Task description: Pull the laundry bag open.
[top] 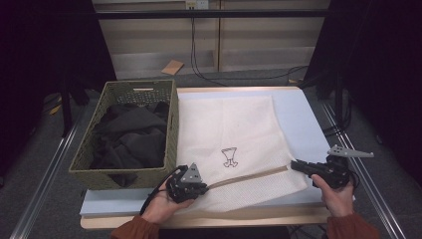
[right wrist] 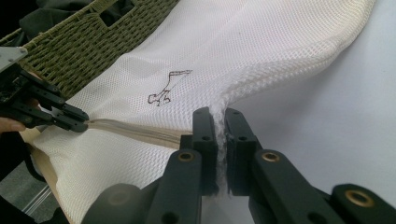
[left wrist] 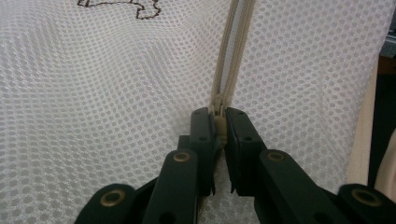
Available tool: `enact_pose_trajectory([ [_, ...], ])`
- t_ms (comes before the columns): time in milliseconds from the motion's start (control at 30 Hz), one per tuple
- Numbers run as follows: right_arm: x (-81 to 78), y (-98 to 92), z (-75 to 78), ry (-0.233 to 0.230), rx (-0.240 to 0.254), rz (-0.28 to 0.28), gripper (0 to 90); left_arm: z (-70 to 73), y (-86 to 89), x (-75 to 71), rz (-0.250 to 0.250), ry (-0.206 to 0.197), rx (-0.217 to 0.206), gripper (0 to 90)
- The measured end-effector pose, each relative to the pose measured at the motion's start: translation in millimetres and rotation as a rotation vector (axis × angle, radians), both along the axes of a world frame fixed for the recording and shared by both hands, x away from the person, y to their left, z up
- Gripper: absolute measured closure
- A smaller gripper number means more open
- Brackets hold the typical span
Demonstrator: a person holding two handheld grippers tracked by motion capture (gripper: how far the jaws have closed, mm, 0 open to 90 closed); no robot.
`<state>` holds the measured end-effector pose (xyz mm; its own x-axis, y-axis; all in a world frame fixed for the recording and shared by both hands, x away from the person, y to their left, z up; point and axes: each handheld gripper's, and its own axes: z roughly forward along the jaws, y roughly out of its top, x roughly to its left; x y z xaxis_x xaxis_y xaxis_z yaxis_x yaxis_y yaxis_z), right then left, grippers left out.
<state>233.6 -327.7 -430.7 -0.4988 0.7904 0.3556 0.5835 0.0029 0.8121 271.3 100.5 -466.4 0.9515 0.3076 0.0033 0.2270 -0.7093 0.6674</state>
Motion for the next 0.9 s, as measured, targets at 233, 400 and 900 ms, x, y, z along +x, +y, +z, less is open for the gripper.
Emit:
enact_pose_trajectory([
  [233, 0.1, -0.3, -0.3, 0.01, -0.002, -0.011, 85.4, 3.5, 1.2, -2.4, 0.009, 0.002, 0.008, 82.4],
  [400, -0.1, 0.2, -0.6, 0.01, 0.0, -0.009, 85.4, 2.3, 3.8, -2.9, 0.017, 0.001, 0.01, 82.4],
  [900, -0.1, 0.3, -0.7, 0.009, -0.002, -0.005, 85.4, 1.4, 22.3, -7.9, 0.042, -0.002, 0.018, 82.3],
])
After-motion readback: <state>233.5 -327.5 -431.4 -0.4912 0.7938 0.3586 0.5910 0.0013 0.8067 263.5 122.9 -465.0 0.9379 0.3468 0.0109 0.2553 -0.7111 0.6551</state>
